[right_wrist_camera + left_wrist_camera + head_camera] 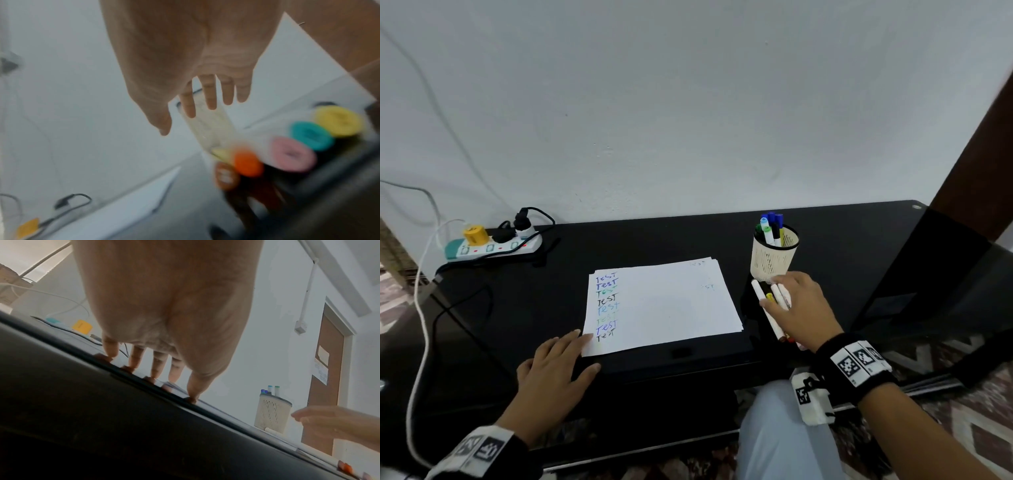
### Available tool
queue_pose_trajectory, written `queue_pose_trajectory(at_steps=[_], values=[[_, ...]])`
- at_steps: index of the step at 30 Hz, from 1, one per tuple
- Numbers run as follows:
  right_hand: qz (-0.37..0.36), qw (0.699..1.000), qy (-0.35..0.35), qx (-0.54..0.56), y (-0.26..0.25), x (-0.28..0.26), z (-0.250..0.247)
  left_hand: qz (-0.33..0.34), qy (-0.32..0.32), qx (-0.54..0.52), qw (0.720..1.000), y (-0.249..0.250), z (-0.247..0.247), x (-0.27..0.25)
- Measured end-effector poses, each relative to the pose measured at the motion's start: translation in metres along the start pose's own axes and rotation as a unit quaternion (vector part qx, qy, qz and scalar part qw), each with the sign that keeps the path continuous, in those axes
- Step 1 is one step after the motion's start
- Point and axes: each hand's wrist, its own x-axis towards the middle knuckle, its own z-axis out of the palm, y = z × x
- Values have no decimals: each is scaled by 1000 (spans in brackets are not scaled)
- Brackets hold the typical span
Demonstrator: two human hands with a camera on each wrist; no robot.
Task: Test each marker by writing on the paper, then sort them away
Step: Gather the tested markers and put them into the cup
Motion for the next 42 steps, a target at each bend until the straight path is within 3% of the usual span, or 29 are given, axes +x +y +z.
queue_pose_trajectory(at_steps=[2,4,7,10,14,22,28,36,42], values=[[-33,999,12,31,-21,3,-3,-13,-7,-7,1000,4,-7,9],[-33,998,-48,34,-44,5,-1,-32,-14,-13,999,10,-14,19],[16,987,-161,-15,-69,7,16,-41,-30,-30,998,17,-20,29],[57,977,-198,-52,-81,7,39,-35,-52,-63,996,21,-26,35],[53,975,-192,-96,-87,4,60,-20,-68,-103,992,21,-33,41],[59,979,-178,-75,-76,4,62,9,-54,-130,990,16,-29,41],[66,982,-158,-78,-76,11,61,-39,-39,-129,990,18,-28,46],[72,979,-181,-65,-81,23,58,-26,-46,-150,987,20,-27,61],[70,975,-190,-95,-88,50,52,-70,-46,-161,983,14,-35,86]])
